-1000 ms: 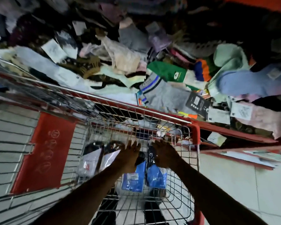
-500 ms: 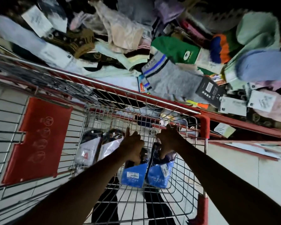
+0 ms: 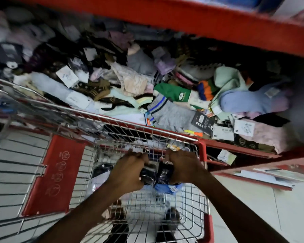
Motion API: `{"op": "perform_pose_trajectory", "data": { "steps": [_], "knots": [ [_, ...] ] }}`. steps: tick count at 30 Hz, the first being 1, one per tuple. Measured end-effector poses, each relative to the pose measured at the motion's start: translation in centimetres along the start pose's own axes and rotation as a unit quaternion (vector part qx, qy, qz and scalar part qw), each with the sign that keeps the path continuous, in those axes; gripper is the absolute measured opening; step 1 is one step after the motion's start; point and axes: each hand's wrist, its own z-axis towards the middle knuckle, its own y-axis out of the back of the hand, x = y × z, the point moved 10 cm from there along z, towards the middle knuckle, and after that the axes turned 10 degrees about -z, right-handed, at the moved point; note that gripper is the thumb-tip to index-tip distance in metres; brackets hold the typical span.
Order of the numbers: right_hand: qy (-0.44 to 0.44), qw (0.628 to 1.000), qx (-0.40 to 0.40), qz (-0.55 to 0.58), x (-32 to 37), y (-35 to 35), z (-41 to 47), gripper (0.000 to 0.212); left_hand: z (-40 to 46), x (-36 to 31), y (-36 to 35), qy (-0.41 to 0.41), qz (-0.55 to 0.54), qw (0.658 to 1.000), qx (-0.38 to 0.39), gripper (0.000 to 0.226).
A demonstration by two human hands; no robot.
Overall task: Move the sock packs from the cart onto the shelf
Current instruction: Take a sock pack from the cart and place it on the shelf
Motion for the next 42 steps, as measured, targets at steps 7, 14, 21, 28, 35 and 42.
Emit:
{"op": "perform_pose_trajectory", "data": {
  "steps": [7,14,21,28,35,42],
  "knots": [
    [-0.03,0.988,-0.146,-0.048,-0.1,20.7,-4.0,0.064,-2.8,-5.7,19.0,-0.027,0.043,0.992,-0.115,0.066],
    [-0.067,0.959,-0.267,-0.063,0.0,37.8,-9.9,0.068,-4.6,-11.5,34.5,-0.056,0.07,0.973,-0.214,0.07],
    [-0.092,0.923,-0.369,-0.063,-1.2,49.9,-14.4,0.064,-4.3,-17.7,45.3,-0.104,0.087,0.945,-0.299,0.071],
    [-0.126,0.913,-0.383,-0.062,-4.9,55.9,-12.6,0.062,0.5,-21.4,50.7,-0.13,0.084,0.928,-0.339,0.072],
    [-0.154,0.932,-0.323,-0.062,-8.6,54.7,-7.2,0.059,6.9,-21.0,49.7,-0.106,0.064,0.943,-0.308,0.072],
    [-0.169,0.949,-0.258,-0.064,-11.3,52.4,-3.5,0.073,11.0,-19.5,48.1,-0.087,0.058,0.959,-0.263,0.081]
  ]
}}
